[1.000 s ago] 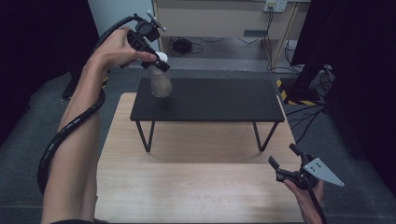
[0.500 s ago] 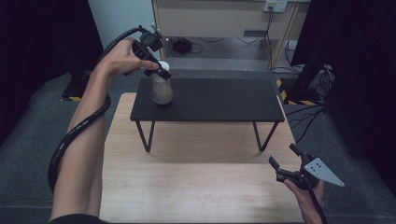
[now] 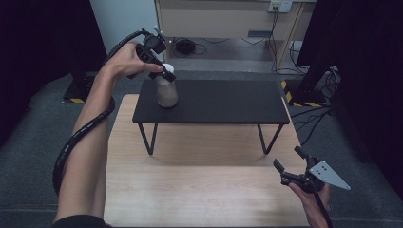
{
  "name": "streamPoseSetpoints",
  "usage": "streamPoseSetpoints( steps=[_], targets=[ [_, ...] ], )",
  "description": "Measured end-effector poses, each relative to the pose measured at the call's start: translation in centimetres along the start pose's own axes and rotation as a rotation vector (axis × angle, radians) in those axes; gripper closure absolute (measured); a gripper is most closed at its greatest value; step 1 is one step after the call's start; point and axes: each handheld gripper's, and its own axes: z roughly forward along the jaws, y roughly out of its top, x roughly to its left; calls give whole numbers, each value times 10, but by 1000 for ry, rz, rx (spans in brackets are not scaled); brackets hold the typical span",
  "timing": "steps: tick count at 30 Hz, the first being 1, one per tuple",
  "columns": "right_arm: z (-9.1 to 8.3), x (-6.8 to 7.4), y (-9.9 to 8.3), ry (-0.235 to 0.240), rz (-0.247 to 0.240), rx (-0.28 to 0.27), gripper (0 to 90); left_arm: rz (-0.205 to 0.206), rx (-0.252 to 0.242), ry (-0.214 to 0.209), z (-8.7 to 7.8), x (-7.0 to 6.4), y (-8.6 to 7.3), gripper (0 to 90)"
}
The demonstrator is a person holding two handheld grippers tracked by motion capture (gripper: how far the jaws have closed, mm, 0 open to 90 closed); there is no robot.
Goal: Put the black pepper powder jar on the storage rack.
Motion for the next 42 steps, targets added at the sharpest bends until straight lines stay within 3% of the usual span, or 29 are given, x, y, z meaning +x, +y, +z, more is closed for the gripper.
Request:
streamPoseSetpoints(
  steps=[3, 6, 9, 14, 21, 31, 42],
  targets=[
    [0, 0, 0, 2, -1, 1, 73, 7, 3, -14, -2, 1, -1, 183],
    [0, 0, 0, 1, -1, 0, 73, 1, -35, -26, -8, 2, -6, 136],
    [0, 1, 0, 2, -2, 4, 73, -3, -57, -2, -16, -2, -8, 108],
    [1, 1, 1, 5, -4, 2, 73, 28, -75, 18, -32, -11, -13, 102],
    [1, 2, 1, 10, -9, 2, 73, 51, -154, 3, -57, -19, -33, 87],
    [2, 3, 2, 9, -12, 9, 73, 144, -185, -9, -83, -40, -51, 82],
    [3, 5, 2, 16, -19, 14, 73, 260, -194, -63, -88, -68, -62, 80]
  ],
)
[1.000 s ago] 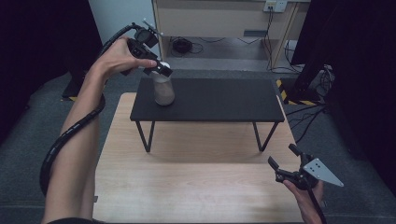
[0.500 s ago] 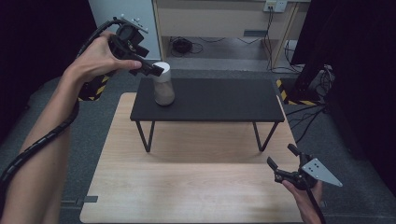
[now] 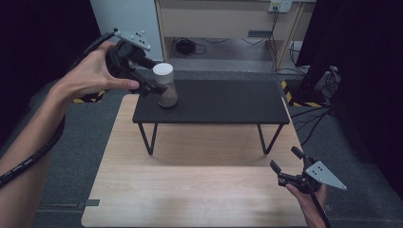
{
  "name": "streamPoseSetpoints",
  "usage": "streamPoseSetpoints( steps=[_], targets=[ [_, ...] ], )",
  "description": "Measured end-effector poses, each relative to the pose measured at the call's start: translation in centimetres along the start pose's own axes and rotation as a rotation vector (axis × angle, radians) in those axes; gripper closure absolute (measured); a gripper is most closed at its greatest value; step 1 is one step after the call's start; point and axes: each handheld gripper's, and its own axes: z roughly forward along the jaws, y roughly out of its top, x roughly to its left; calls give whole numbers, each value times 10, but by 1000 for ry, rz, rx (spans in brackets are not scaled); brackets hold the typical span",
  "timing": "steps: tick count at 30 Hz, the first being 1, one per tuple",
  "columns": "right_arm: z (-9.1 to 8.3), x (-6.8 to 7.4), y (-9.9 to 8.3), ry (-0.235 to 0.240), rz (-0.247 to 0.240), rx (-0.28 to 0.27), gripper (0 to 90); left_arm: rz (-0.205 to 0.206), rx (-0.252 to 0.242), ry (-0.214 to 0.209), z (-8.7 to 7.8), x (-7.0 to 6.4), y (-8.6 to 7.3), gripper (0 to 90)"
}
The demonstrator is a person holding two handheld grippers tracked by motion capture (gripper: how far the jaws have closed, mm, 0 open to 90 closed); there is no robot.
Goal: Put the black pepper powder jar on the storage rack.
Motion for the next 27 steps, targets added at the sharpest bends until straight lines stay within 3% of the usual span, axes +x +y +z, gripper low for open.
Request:
streamPoseSetpoints(
  steps=[5, 8, 16, 21, 23, 27],
  targets=[
    [0, 0, 0, 1, 0, 1, 73, 45, -23, -47, 2, -10, -2, 80],
    [0, 1, 0, 1, -1, 1, 73, 66, -30, -47, 2, -15, -2, 81],
    [0, 2, 0, 2, -1, 1, 73, 53, -105, -57, -7, -16, -8, 81],
    [0, 2, 1, 1, 1, 1, 73, 55, -110, -42, -9, -19, -11, 81],
    [0, 3, 1, 1, -1, 0, 73, 54, -140, -48, -9, -19, -15, 89],
    [0, 4, 1, 2, -2, 2, 73, 58, -134, -45, -9, -20, -14, 90]
  ],
)
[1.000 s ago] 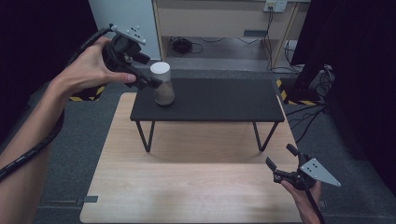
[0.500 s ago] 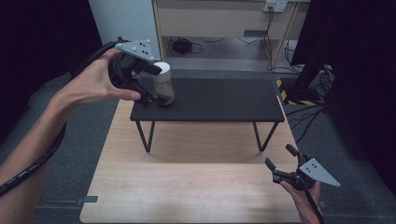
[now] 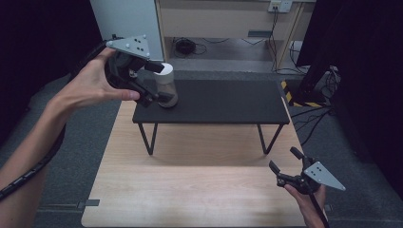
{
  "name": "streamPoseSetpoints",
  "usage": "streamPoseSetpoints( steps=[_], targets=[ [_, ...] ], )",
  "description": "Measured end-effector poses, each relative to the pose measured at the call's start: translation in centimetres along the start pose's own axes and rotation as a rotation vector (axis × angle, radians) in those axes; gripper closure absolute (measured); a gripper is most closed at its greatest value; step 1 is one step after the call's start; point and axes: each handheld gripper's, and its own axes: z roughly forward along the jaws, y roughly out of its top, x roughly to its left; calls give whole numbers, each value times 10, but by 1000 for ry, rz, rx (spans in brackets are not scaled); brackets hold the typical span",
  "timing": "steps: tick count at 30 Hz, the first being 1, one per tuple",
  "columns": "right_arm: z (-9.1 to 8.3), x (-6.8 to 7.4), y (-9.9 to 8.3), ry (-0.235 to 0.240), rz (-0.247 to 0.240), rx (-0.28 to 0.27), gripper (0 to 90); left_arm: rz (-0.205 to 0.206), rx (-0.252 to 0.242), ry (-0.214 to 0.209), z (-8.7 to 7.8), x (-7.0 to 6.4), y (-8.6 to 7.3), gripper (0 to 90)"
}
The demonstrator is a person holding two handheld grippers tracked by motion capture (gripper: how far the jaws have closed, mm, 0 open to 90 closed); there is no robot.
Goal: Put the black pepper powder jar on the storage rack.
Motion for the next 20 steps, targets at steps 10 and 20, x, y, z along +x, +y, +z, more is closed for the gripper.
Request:
streamPoseSetpoints(
  steps=[10, 20],
  targets=[
    [0, -1, 0, 2, 2, 1, 73, -3, 17, -5, 6, 3, 0, 90],
    [1, -2, -1, 4, 2, 0, 73, 0, 30, 5, 8, 4, 1, 90]
  ],
)
